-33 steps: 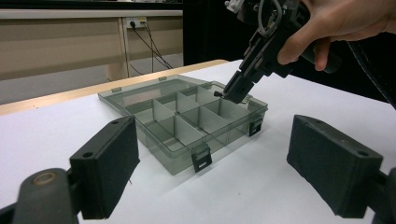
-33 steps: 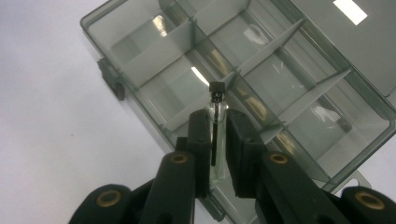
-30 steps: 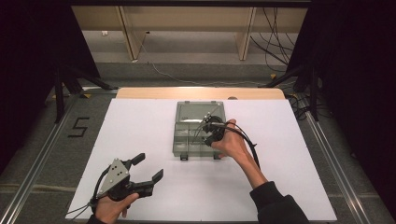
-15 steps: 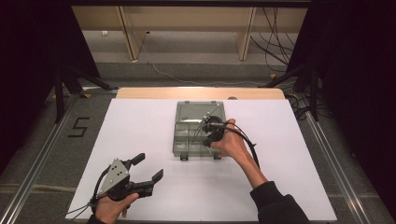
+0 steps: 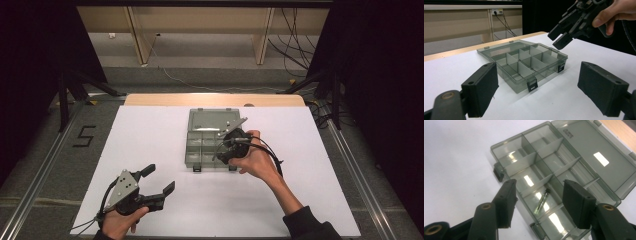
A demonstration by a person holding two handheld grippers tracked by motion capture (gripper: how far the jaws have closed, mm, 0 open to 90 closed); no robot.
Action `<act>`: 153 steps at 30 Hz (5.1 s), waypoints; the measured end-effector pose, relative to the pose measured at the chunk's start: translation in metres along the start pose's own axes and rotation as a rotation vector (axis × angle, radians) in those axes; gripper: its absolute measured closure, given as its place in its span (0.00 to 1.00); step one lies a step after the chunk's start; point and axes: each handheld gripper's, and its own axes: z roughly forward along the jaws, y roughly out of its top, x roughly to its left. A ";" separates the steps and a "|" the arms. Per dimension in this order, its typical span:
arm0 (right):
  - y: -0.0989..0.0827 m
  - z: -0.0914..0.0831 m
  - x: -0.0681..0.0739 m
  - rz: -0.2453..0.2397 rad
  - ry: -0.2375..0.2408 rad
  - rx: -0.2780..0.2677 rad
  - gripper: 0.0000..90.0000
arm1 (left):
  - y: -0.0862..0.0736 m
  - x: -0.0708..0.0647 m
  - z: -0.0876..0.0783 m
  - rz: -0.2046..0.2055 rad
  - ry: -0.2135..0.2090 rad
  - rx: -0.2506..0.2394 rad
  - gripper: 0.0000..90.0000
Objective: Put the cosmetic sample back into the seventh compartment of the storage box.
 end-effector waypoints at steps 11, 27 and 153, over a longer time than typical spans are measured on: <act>-0.005 -0.014 0.008 -0.009 -0.012 -0.125 0.40 | 0.000 0.000 -0.001 0.000 0.000 0.001 0.17; -0.009 -0.026 0.019 -0.031 0.013 -0.206 0.32 | 0.000 0.000 0.000 0.000 -0.003 -0.008 0.17; -0.129 -0.072 0.028 0.204 0.014 -0.590 0.18 | 0.000 0.000 0.002 0.013 -0.025 -0.006 0.17</act>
